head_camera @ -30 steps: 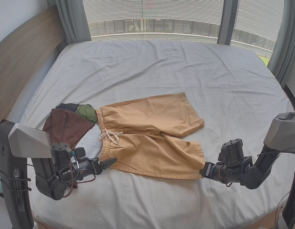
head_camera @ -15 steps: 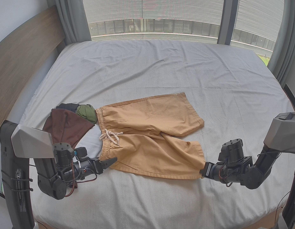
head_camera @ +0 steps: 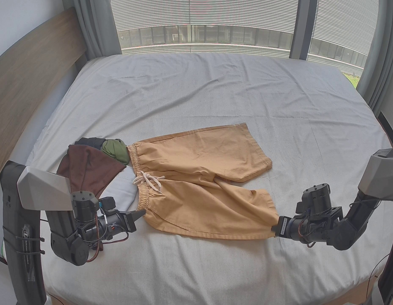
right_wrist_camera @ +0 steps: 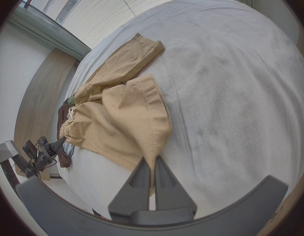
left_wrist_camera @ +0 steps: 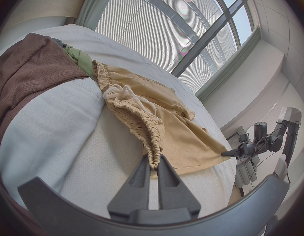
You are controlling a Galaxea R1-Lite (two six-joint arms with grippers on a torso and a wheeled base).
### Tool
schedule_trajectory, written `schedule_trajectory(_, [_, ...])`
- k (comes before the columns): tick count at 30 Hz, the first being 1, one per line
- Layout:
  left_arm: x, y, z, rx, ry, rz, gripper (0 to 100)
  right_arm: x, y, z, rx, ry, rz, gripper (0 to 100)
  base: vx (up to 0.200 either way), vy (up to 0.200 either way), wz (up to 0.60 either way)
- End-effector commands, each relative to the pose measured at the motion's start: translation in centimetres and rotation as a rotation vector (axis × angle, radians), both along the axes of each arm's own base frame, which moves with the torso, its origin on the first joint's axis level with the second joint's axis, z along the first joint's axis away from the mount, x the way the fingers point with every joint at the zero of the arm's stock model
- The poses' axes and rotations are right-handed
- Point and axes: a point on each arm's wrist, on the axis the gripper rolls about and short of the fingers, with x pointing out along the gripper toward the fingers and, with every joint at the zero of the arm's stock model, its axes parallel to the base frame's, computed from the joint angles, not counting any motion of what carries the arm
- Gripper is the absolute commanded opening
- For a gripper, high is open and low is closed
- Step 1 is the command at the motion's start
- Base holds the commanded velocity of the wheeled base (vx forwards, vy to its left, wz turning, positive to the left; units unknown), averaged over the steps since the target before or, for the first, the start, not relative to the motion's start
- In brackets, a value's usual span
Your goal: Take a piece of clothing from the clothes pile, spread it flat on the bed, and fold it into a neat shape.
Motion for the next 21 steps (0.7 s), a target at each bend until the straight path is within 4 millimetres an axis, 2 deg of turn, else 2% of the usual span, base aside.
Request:
schedule_trajectory(1, [-0.7,0.7,0.9,0.007,0.001,0.039,0,-0.3,-1.3,0.6,-0.016,-0.012,-0.009,0,0.000,0.000,0.00])
schedule_trajectory(12, [-4.6,1.5,0.4,0.056,0.126,0.069,0,-2.1,-1.4,-0.7,-0.063,0.049,0.065,0,0.000,0.000,0.00])
schedule_trajectory(21, [-5.2,1.6,0.0,0.077,0.148,0.058,0,-3.0,-0.8,-1.8,-0.082,0.097,0.096,0,0.000,0.000,0.00])
